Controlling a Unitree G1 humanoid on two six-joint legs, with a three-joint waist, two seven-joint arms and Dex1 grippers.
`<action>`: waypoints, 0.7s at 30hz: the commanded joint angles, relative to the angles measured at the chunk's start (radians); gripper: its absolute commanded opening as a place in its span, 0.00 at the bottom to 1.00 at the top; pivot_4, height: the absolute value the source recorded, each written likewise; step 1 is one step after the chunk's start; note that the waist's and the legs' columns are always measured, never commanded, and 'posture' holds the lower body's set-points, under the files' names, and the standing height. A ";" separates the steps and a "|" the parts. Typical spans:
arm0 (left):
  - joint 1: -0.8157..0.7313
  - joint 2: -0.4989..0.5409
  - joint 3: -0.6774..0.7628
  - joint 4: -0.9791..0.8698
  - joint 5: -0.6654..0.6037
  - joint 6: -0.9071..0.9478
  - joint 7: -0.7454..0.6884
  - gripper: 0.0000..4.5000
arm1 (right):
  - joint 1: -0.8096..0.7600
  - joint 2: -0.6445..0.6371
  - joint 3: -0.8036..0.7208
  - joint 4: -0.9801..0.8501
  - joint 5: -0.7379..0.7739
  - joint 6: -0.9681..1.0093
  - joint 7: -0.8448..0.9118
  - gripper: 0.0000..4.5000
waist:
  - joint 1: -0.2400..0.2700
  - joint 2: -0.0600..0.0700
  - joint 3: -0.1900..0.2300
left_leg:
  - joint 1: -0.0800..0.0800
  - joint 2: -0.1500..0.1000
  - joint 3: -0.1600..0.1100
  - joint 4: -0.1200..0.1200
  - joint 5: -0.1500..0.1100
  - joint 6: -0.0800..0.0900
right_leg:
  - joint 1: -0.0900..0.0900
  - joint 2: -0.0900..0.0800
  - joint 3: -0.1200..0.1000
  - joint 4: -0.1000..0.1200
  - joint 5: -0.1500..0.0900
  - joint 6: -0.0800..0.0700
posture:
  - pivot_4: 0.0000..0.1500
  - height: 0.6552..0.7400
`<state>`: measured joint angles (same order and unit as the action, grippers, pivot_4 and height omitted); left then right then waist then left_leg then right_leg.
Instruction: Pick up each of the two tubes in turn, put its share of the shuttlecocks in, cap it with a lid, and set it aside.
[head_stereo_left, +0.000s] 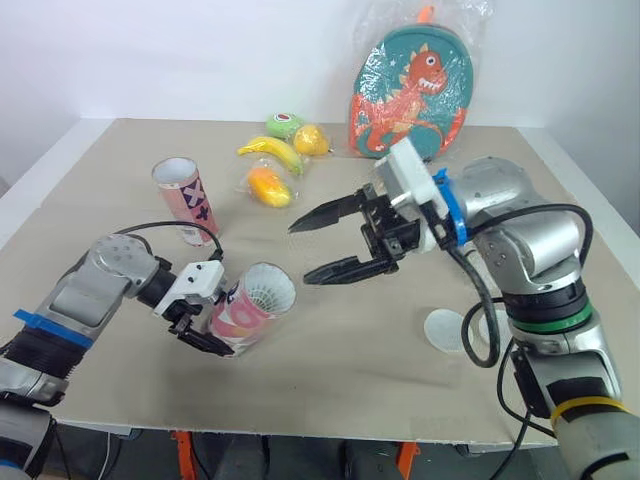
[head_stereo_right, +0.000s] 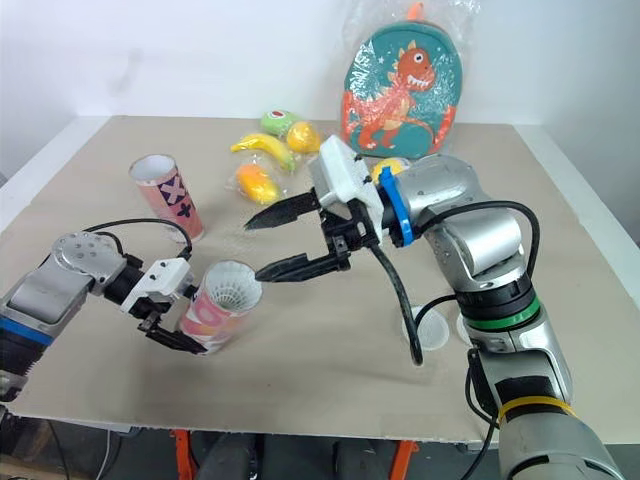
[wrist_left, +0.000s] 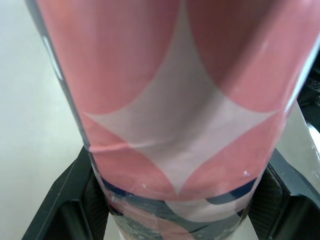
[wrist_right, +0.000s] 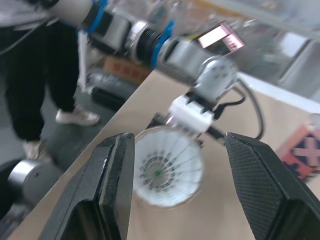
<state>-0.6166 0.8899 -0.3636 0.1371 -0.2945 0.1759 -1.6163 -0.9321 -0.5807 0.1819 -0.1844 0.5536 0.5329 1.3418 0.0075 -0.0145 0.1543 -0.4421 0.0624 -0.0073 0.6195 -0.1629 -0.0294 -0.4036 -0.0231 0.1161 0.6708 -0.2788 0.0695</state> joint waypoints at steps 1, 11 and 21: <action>-0.041 -0.005 -0.034 0.023 -0.006 -0.010 0.002 0.68 | 0.021 -0.024 -0.012 -0.036 -0.017 -0.018 -0.009 0.64 | 0.000 -0.001 0.001 | 0.000 0.000 0.000 0.000 0.000 0.000 | 0.000 0.000 0.000 0.000 0.000 0.000 | 1.00 0.94; -0.134 -0.069 -0.088 0.096 -0.034 0.007 0.002 0.68 | -0.010 -0.017 0.073 0.004 -0.109 -0.095 0.030 0.04 | -0.005 -0.001 0.005 | -0.002 0.000 -0.003 -0.001 0.000 0.000 | -0.003 0.003 0.000 0.006 -0.001 0.000 | 1.00 0.94; -0.147 -0.125 -0.071 0.083 -0.104 0.116 0.002 0.68 | -0.163 0.036 0.318 0.232 -0.391 -0.320 0.153 0.04 | -0.026 -0.001 0.012 | -0.002 0.000 -0.005 -0.001 0.000 0.000 | -0.004 0.005 0.000 0.010 -0.003 -0.002 | 1.00 0.94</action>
<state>-0.7390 0.7613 -0.4559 0.2385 -0.3659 0.2822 -1.6146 -1.0616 -0.5466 0.4816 0.0268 0.2061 0.2695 1.4638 -0.0183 -0.0158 0.1662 -0.4439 0.0626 -0.0125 0.6183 -0.1630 -0.0294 -0.4079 -0.0179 0.1161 0.6812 -0.2815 0.0678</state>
